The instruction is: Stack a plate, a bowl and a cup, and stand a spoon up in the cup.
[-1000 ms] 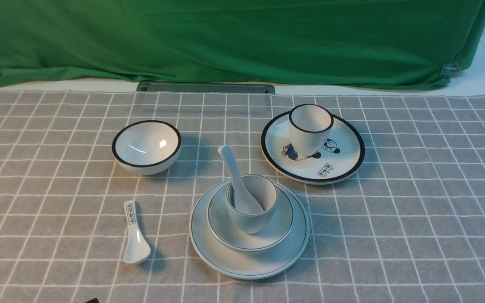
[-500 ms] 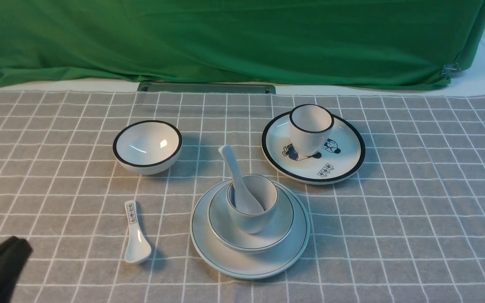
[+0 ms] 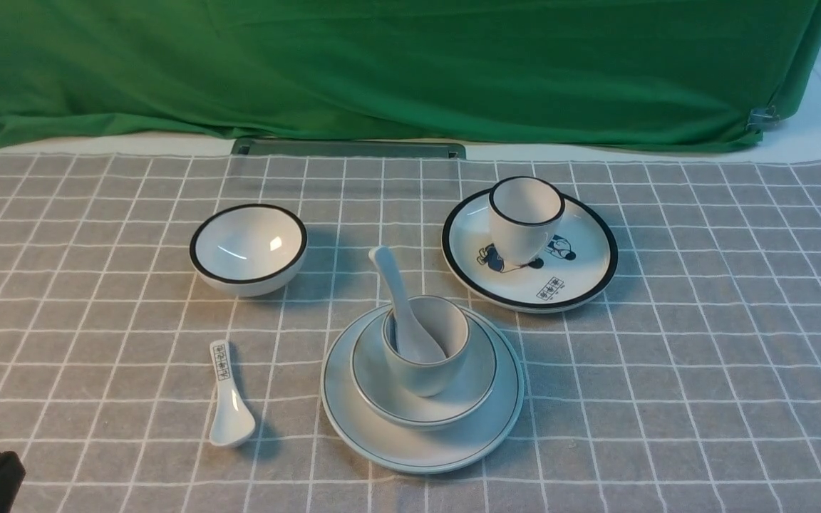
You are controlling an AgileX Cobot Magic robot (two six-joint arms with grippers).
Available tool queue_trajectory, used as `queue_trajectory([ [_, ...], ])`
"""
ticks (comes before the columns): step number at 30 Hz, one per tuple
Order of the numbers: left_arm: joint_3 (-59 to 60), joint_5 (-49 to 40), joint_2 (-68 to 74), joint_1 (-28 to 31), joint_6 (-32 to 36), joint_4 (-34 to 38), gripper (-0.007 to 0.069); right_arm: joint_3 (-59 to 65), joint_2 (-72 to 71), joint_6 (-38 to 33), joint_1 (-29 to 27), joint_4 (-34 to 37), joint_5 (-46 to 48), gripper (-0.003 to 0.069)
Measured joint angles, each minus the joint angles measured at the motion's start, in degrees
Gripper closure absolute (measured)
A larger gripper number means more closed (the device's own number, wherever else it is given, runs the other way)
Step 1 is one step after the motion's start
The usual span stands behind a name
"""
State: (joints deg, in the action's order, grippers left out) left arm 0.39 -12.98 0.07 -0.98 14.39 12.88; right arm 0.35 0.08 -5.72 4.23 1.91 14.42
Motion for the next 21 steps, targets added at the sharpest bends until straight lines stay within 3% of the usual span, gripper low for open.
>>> queue_trajectory([
  [21,0.0,0.0,0.0,0.0,0.0,0.0,0.0613,0.0,0.0,0.1,0.0,0.0,0.0,0.0529],
])
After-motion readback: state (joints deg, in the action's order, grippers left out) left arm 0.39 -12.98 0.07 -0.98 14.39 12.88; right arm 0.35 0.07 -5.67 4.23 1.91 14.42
